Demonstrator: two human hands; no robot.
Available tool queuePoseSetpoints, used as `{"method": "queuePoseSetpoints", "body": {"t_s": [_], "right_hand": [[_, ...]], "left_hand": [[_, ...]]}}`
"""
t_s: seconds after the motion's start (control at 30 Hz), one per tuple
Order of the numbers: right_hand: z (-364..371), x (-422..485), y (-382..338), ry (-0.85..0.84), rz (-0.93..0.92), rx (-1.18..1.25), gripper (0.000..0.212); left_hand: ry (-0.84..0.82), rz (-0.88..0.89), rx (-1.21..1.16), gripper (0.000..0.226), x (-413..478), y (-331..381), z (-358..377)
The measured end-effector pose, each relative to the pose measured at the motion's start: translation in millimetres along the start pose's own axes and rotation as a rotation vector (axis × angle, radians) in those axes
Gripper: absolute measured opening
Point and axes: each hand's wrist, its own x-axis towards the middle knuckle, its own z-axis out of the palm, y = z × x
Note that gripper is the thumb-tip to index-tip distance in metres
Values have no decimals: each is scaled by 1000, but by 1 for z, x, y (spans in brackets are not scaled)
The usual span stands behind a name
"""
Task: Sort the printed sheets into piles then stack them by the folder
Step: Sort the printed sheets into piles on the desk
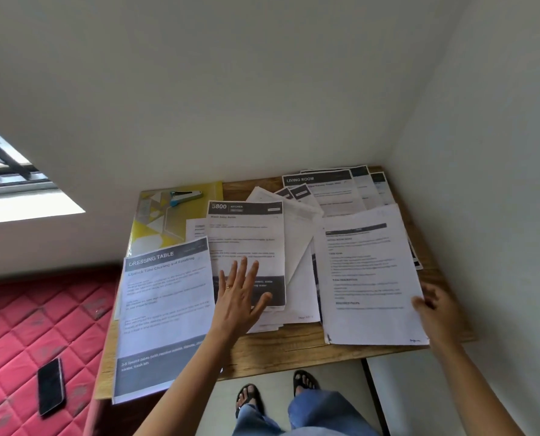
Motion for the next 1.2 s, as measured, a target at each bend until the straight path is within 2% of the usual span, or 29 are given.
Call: {"method": "queuePoseSetpoints", "body": {"t_s": [0.23, 0.4, 0.47, 0.53, 0.6, 0.67, 0.73, 0.83, 0.97, 1.1, 1.2], "right_hand": [[4, 7, 1, 104, -81, -229, 30], [17, -5, 0, 253, -237, -597, 47], [27, -19, -17, 280, -372, -570, 50], [46, -34, -38, 99, -532, -424, 44], [71, -43, -56, -178, -632, -292, 33], [96, -51, -71, -363, -661, -286, 28], [119, -56, -79, -462, -633, -322, 31], [143, -65, -85, -510, -585, -417, 37], [162, -71, -84, -493, -561, -542, 50], [174, -77, -83, -446, -543, -609, 60], [181, -81, -83, -415, -513, -638, 58]], "left_hand": [[-112, -10, 57, 100, -1, 12, 9], [-148, -32, 25, 97, -3, 19, 17], [-150, -27, 21, 97, -4, 20, 17], [-146, -23, -11, 96, -5, 22, 19], [-139, -9, -44, 91, -5, 22, 22], [-124, 5, -75, 85, -4, 23, 25], [-78, 5, -99, 81, -4, 25, 24], [43, -57, -83, 74, -7, 24, 20], [169, -169, -95, 73, -13, 11, 14], [209, -221, -66, 80, -21, -13, 7], [169, -247, -41, 89, -26, -34, 5]]}}
